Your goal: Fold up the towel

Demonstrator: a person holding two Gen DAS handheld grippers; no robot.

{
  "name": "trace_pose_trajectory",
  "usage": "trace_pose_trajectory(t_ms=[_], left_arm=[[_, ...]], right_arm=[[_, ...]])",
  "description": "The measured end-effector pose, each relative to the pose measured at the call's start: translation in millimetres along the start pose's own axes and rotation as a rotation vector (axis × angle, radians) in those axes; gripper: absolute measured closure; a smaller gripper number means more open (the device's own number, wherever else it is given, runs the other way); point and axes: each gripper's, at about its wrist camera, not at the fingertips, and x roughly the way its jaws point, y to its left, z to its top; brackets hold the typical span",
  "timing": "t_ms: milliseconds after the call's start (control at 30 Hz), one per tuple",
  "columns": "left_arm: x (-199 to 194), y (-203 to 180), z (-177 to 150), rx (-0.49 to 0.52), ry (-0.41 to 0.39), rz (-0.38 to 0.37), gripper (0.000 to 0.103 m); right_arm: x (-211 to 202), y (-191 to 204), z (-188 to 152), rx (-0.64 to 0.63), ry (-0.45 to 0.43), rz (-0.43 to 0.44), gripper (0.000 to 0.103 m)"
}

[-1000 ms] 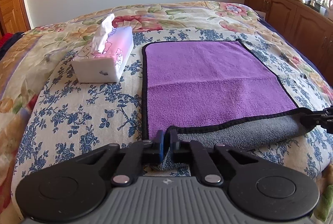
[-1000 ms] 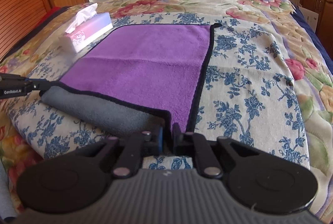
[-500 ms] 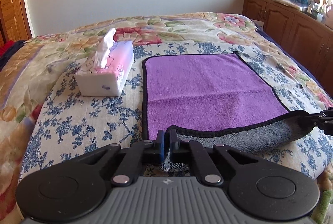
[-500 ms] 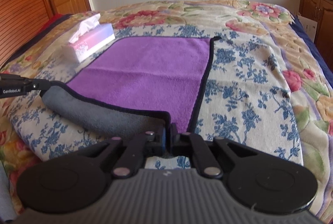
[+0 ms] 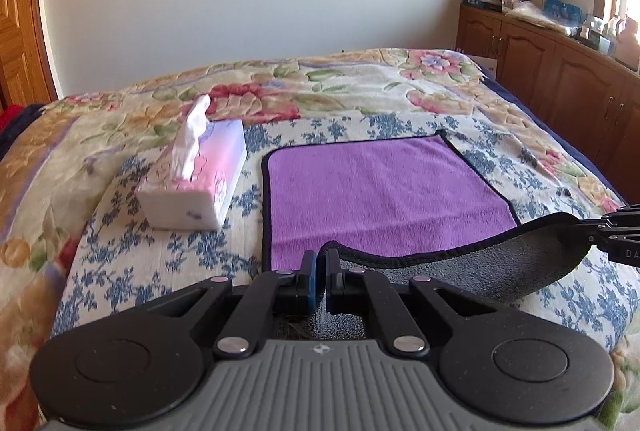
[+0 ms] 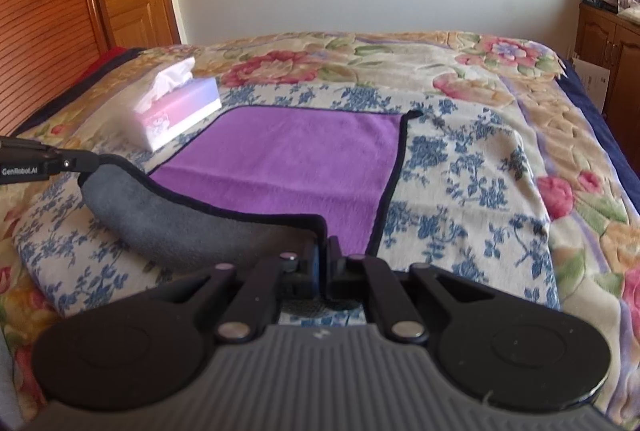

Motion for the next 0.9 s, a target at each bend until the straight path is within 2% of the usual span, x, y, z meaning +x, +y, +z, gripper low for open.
trace_pose_trajectory(t_ms=[900], left_arm=[[27.8,15.1,46.3,0.052,0.029,0.012,0.098]], right_arm=[[24.6,-3.2,36.1,-0.099,-0.059,0.007,0.099]])
